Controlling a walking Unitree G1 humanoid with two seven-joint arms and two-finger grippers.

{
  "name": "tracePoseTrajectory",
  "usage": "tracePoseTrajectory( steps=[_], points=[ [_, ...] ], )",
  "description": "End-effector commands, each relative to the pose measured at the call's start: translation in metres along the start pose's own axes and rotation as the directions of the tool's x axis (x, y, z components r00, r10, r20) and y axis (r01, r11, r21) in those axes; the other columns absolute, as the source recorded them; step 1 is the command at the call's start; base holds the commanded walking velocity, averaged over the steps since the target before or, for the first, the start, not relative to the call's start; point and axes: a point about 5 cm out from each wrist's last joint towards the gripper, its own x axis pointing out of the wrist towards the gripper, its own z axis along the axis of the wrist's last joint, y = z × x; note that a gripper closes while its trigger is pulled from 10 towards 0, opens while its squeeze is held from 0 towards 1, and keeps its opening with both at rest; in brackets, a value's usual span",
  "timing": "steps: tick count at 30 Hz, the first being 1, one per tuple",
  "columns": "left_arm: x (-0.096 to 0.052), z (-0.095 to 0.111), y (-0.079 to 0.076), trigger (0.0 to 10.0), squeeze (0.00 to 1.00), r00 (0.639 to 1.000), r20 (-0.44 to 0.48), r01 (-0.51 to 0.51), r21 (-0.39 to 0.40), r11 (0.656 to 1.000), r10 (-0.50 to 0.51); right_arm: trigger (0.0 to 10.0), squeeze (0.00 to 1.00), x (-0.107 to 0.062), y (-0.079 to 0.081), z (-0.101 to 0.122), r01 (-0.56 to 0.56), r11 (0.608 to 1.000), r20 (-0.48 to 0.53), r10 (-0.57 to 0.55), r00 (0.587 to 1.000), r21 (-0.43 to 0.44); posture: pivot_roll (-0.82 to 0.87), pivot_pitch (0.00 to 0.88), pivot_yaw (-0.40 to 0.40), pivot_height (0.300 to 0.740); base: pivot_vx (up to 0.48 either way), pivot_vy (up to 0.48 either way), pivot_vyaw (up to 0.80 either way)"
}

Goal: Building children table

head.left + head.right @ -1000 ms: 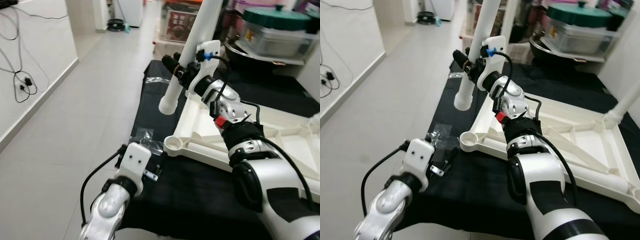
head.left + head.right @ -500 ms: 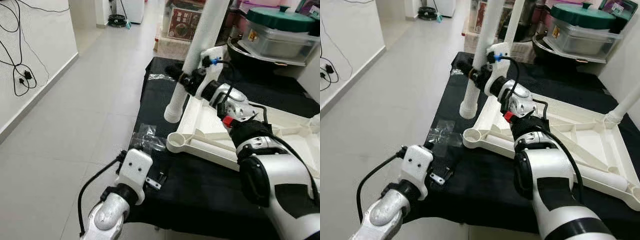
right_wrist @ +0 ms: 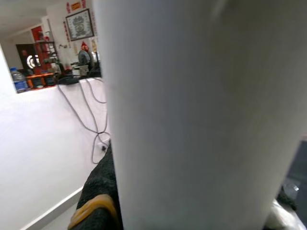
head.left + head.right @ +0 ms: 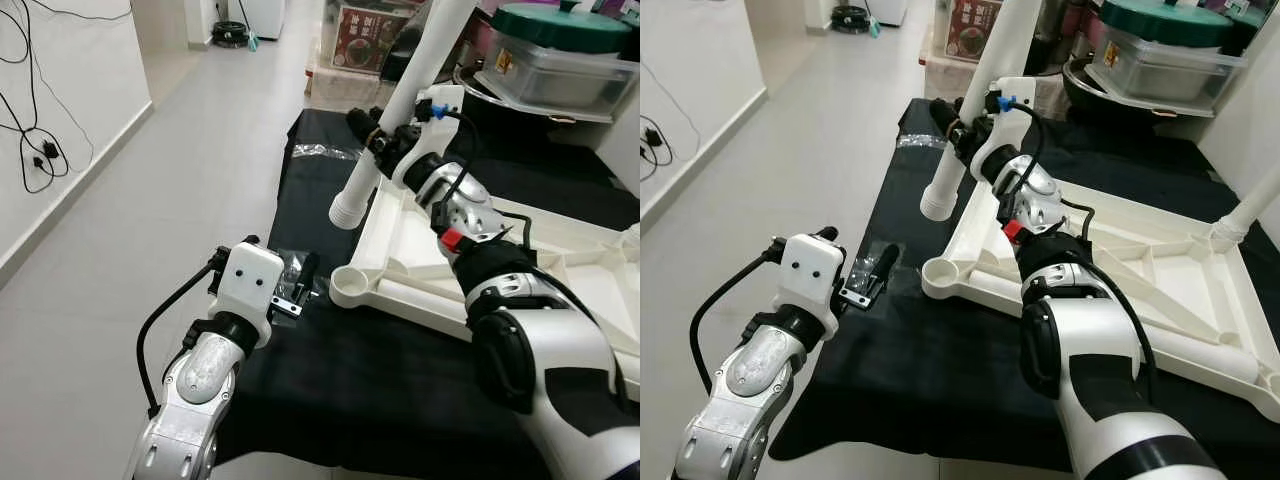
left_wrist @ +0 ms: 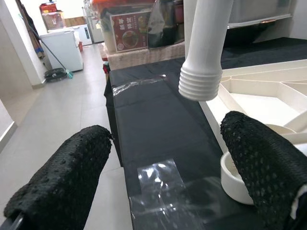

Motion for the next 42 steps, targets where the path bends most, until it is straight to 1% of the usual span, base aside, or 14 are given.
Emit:
tracePoseTrajectory(
  steps=[1,6,13,15,18,23,31,34,35,36,39,40,41,42],
  points=[
    [0.002,-0.001,-0.001,10.0,0.00,1.000,-0.006,0.005,0.006,1.000,-0.005,10.0,0.00,0.001,0.001,0.006,0.005,1.000,0.034,-0.004,0.999,-0.020,0.07,0.144,-0.121,0.740,0.311,0.000,0.00],
    [0.003,-0.002,0.000,10.0,0.00,1.000,-0.013,0.003,0.016,1.000,-0.002,10.0,0.00,0.003,0.002,0.008,0.009,1.000,0.045,-0.008,0.999,-0.019,0.07,0.145,-0.120,0.740,0.318,0.000,0.00],
    [0.004,-0.005,0.004,10.0,0.00,0.999,-0.034,-0.031,-0.001,1.000,0.031,10.0,0.00,0.003,0.002,0.008,0.014,1.000,0.049,-0.014,0.999,-0.014,0.07,0.151,-0.119,0.740,0.000,0.000,0.00],
    [0.005,-0.006,0.004,10.0,0.00,0.999,-0.043,-0.032,-0.007,0.999,0.031,10.0,0.00,0.003,0.001,0.009,0.023,1.000,0.058,-0.023,0.998,-0.011,0.07,0.150,-0.118,0.740,0.000,0.000,0.00],
    [0.005,-0.007,0.004,10.0,0.00,0.999,-0.040,-0.022,0.004,1.000,0.023,10.0,0.00,0.003,0.001,0.012,0.005,1.000,0.072,-0.005,0.997,0.013,0.07,0.151,-0.116,0.740,0.000,0.000,0.00],
    [0.005,-0.008,0.001,10.0,0.00,0.999,-0.046,-0.012,0.000,1.000,0.012,10.0,0.00,0.002,0.000,0.012,0.013,1.000,0.071,-0.013,0.997,0.001,0.07,0.152,-0.117,0.740,0.000,0.000,0.00],
    [0.005,-0.008,0.001,10.0,0.00,0.999,-0.047,-0.019,-0.007,1.000,0.019,10.0,0.00,0.006,0.004,0.018,-0.019,0.999,0.102,0.015,0.995,0.036,0.07,0.155,-0.119,0.740,0.000,0.000,0.00],
    [0.005,-0.008,0.002,10.0,0.00,0.999,-0.047,-0.020,-0.013,1.000,0.020,10.0,0.00,0.006,0.006,0.015,-0.030,1.000,0.069,0.030,0.997,-0.004,0.07,0.158,-0.118,0.740,0.000,0.000,0.00],
    [0.004,-0.008,0.000,10.0,0.00,0.999,-0.050,-0.014,-0.016,1.000,0.014,10.0,0.00,0.006,0.005,0.012,-0.034,0.999,0.029,0.035,0.999,-0.031,0.07,0.164,-0.123,0.740,0.000,0.000,0.00],
    [0.002,-0.009,-0.003,10.0,0.00,0.998,-0.057,-0.002,-0.031,1.000,0.000,10.0,0.00,0.005,0.003,0.010,-0.048,0.998,-0.004,0.048,0.999,-0.026,0.07,0.168,-0.124,0.740,0.000,0.000,0.00],
    [0.001,-0.010,-0.005,10.0,0.00,0.998,-0.062,0.007,-0.042,0.999,-0.010,10.0,0.00,0.004,0.001,0.010,-0.059,0.998,-0.023,0.058,0.998,-0.016,0.07,0.171,-0.125,0.740,0.000,0.000,0.00],
    [-0.002,-0.010,-0.009,10.0,0.00,0.998,-0.064,0.024,-0.048,0.999,-0.027,10.0,0.00,0.003,0.001,0.009,-0.113,0.992,-0.063,0.109,0.992,-0.053,0.08,0.176,-0.129,0.740,0.000,0.000,0.00],
    [-0.007,-0.010,-0.013,10.0,0.00,0.997,-0.069,0.037,-0.057,0.998,-0.041,10.0,0.00,0.000,0.001,0.009,-0.203,0.977,-0.105,0.196,0.975,-0.058,0.08,0.185,-0.136,0.740,0.000,0.000,0.00],
    [-0.007,-0.010,-0.013,10.0,0.00,0.997,-0.069,0.037,-0.057,0.998,-0.041,10.0,0.00,0.000,0.001,0.009,-0.203,0.977,-0.105,0.196,0.975,-0.058,0.08,0.185,-0.136,0.740,0.000,0.000,0.00]
  ],
)
